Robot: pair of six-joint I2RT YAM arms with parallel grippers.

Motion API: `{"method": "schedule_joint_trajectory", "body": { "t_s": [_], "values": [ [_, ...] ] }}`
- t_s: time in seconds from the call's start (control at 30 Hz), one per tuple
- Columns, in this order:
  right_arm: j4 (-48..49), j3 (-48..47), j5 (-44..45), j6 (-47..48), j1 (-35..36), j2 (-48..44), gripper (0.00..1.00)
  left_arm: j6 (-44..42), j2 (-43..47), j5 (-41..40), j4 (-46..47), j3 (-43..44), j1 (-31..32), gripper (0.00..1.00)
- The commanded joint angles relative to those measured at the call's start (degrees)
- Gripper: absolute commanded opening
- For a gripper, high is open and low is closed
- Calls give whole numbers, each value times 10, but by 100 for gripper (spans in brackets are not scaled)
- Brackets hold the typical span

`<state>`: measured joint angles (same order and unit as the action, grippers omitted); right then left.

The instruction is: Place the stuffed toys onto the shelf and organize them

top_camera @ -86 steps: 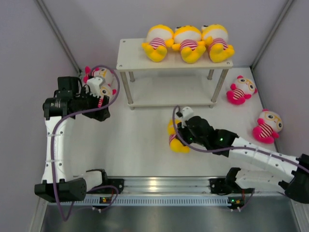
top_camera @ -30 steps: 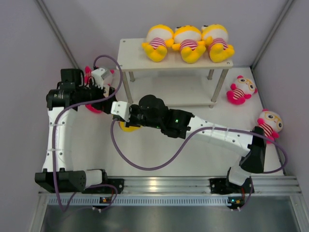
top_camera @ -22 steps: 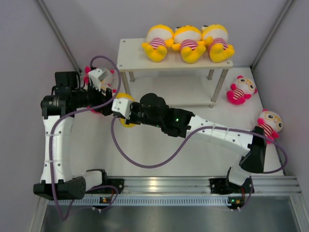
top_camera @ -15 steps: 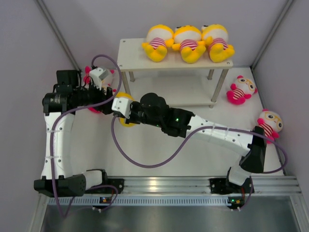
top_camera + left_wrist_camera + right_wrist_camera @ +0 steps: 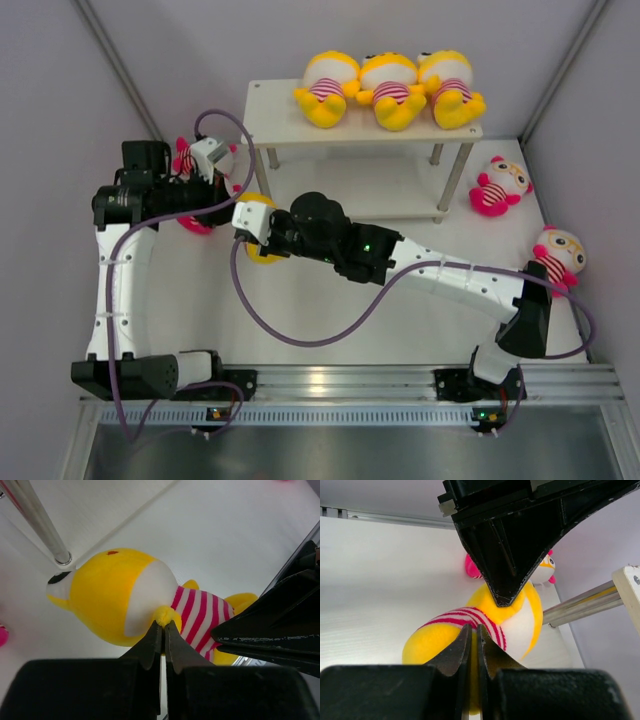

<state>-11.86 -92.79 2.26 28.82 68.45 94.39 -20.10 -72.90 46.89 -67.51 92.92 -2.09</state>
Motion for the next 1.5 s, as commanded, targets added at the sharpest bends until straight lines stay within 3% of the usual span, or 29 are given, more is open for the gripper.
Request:
{"method": "schedule_joint_trajectory", "body": {
  "t_s": [0.0,0.07,0.1,0.13,0.17,0.3,0.37,0.47,0.7,0.97,1.47],
  "values": [
    [28,-32,-20,-26,-7,-10,0,-13,19,0,9,5,1,0],
    [11,-41,-35,-65,-18,-8,12,-10,21,-4,11,13,1,0],
    [8,-40,-65,-82,-25,-11,22,-8,20,-6,10,19,1,0],
    [9,-35,-90,-125,-47,-17,39,-1,20,-6,11,24,1,0],
    [24,-27,-117,-149,-59,-24,44,2,19,-5,11,37,0,0],
    [114,82,-261,-247,-135,-104,72,30,15,-1,10,76,-1,0],
    [143,130,-267,-245,-155,-137,87,40,22,3,11,89,1,0],
    [166,181,-292,-241,-163,-167,97,53,27,7,10,113,0,0],
    [217,209,-365,-257,-178,-171,99,76,29,20,10,144,1,0],
    [290,184,-455,-358,-178,-128,99,80,38,8,10,153,1,0],
    [313,141,-388,-445,-150,-69,88,86,42,4,10,151,1,0]
  ]
}}
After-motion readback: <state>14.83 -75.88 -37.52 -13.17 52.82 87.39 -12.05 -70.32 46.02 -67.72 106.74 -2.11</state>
